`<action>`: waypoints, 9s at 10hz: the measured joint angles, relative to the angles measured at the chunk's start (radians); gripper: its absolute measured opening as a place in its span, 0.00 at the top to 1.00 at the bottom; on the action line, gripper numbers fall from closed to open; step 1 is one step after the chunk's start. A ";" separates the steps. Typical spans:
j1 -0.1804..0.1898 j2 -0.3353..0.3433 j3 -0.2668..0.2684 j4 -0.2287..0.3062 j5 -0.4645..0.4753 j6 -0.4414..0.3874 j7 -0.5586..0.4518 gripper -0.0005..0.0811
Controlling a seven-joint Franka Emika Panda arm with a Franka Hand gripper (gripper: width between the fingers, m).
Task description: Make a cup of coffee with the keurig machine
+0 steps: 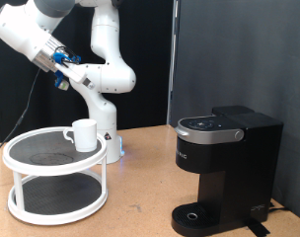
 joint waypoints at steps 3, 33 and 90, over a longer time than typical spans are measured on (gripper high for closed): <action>-0.006 0.005 -0.050 0.002 -0.040 -0.071 -0.090 0.99; -0.021 0.287 -0.172 -0.085 -0.023 0.223 -0.340 0.09; 0.130 0.452 0.360 -0.117 0.572 0.767 -0.072 0.99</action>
